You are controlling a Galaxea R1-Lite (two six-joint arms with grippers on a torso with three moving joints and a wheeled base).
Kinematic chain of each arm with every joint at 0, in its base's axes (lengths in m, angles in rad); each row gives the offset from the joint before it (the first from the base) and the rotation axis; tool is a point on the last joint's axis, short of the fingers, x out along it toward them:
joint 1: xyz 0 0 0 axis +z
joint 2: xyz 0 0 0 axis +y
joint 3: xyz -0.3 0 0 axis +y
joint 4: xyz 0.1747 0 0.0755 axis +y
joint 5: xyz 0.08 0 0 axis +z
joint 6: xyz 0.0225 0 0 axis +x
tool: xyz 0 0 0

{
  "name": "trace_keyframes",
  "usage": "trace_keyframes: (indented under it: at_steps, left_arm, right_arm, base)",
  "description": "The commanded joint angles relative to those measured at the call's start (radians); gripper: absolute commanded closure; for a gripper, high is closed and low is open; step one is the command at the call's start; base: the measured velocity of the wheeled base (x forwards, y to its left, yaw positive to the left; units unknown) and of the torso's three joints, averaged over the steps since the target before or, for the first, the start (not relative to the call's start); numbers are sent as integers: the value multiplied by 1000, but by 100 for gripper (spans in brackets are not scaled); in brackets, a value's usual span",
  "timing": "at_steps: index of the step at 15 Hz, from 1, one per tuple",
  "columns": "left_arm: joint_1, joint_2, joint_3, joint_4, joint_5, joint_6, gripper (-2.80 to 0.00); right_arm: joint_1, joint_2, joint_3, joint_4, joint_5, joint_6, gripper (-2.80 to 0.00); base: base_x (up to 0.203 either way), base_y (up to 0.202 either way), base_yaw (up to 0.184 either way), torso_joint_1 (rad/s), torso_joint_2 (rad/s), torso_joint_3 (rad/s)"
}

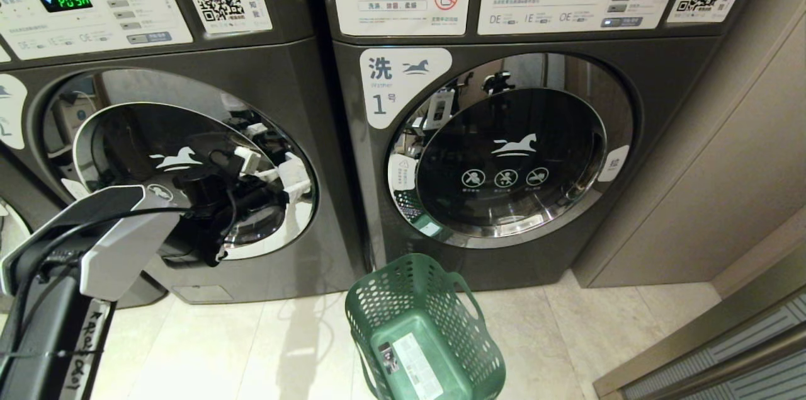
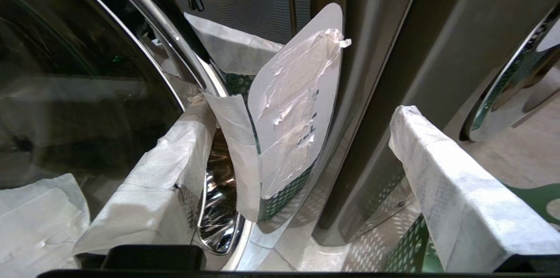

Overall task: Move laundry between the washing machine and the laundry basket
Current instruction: Open the lid of the washing machine

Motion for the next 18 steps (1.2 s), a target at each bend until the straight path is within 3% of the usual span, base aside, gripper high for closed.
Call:
trace_keyframes:
  at_steps: [1,3,11,18]
  left_arm:
    - [3,9,-7,-3,-26,-3,-280]
    - [7,24,-24,-2,-80,-10,-280]
    - [4,29,-19,-14,-156,-46,-280]
    - [12,30,-14,-106,-290,-47,-280]
  right_arm:
    - [0,1,0,0,1,0,0]
    - [0,1,0,0,1,0,0]
    - [0,1,-1,0,1,0,0]
    - [0,1,0,0,1,0,0]
  base:
    - [0,0,0,0,0,0]
    - [0,0,0,0,0,0]
    - [0,0,0,0,0,0]
    - [0,0,0,0,0,0]
